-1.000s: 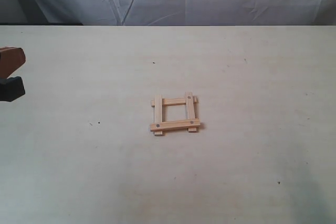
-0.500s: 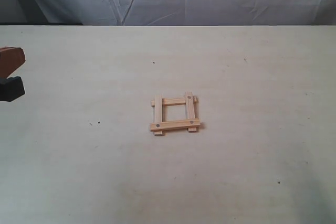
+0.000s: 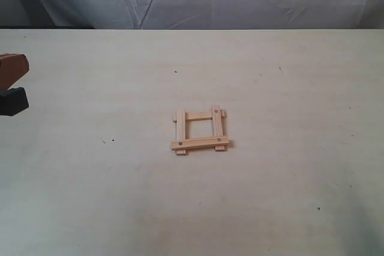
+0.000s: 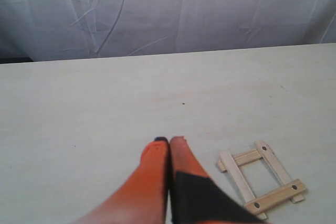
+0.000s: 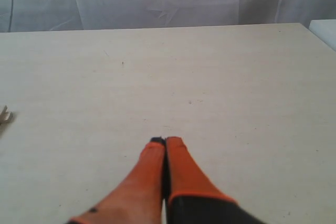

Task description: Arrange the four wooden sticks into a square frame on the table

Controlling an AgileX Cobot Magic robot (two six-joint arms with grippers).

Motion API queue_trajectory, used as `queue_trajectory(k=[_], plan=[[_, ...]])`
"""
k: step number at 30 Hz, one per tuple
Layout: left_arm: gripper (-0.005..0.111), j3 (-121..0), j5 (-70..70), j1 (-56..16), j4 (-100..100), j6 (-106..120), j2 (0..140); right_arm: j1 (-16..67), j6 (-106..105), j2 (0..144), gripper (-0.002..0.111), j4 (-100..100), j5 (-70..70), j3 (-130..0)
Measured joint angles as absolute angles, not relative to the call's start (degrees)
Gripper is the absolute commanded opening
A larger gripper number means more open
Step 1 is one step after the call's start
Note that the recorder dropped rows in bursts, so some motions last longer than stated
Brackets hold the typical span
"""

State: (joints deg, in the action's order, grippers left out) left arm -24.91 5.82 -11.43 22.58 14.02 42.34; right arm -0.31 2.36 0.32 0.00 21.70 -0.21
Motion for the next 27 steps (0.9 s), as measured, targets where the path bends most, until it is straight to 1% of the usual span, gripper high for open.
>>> queue_trajectory(k=[18, 22, 27], plan=[[0.000, -24.9, 5.7, -11.4, 22.6, 14.0, 42.3, -0.3, 2.4, 0.3, -0.001, 0.3, 21.7, -0.2], [0.000, -24.9, 6.7, -11.4, 19.2, 14.0, 41.8, -0.3, 2.5, 0.3, -0.001, 0.3, 21.6, -0.2], [0.000, -22.4, 9.6, -7.8, 16.7, 14.0, 36.4, -0.3, 2.5, 0.3, -0.001, 0.4, 21.6, -0.2]])
